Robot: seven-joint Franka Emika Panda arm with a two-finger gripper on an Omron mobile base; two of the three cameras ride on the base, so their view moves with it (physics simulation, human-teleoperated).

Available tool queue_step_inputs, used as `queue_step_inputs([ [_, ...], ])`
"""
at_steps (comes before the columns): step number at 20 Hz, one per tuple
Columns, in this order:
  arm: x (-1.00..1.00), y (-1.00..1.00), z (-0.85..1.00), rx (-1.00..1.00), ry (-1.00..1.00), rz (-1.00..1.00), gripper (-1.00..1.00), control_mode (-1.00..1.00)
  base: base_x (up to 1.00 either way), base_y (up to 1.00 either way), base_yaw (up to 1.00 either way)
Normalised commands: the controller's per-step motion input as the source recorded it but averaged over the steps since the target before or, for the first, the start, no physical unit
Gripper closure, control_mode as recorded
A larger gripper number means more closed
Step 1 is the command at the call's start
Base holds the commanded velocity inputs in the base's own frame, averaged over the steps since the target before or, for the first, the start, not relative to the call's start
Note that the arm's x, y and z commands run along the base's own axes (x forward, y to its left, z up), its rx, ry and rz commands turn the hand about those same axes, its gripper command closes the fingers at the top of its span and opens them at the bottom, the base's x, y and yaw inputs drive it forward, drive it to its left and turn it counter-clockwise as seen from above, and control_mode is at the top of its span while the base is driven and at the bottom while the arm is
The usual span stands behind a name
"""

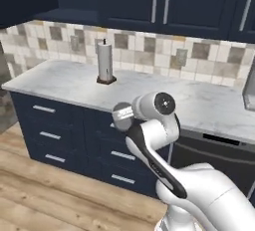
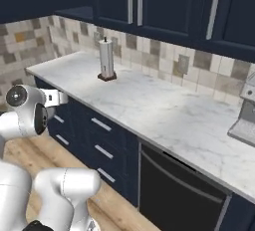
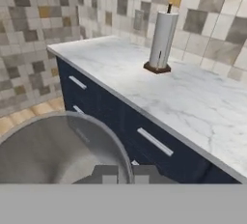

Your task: Move the glass cup from next to the sink to the open cabinet. Then, move the bowl with the lemon to the fridge to clear the area for faucet cleaning.

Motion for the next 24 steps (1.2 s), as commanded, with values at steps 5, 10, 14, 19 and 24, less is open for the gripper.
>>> queue_step_inputs([
  [5, 0.0, 0.0, 0.0, 0.0, 0.0, 0.0, 1.0, 1.0, 1.0, 0.89, -0.42],
  [10, 0.0, 0.0, 0.0, 0.0, 0.0, 0.0, 1.0, 1.0, 0.77, 0.97, -0.58],
  [14, 0.0, 0.0, 0.0, 0.0, 0.0, 0.0, 1.0, 1.0, 0.03, 1.0, -0.61],
  [19, 0.0, 0.0, 0.0, 0.0, 0.0, 0.0, 1.0, 1.0, 0.02, 1.0, -0.48],
  [24, 0.0, 0.0, 0.0, 0.0, 0.0, 0.0, 1.0, 1.0, 0.33, 0.49, -0.13],
])
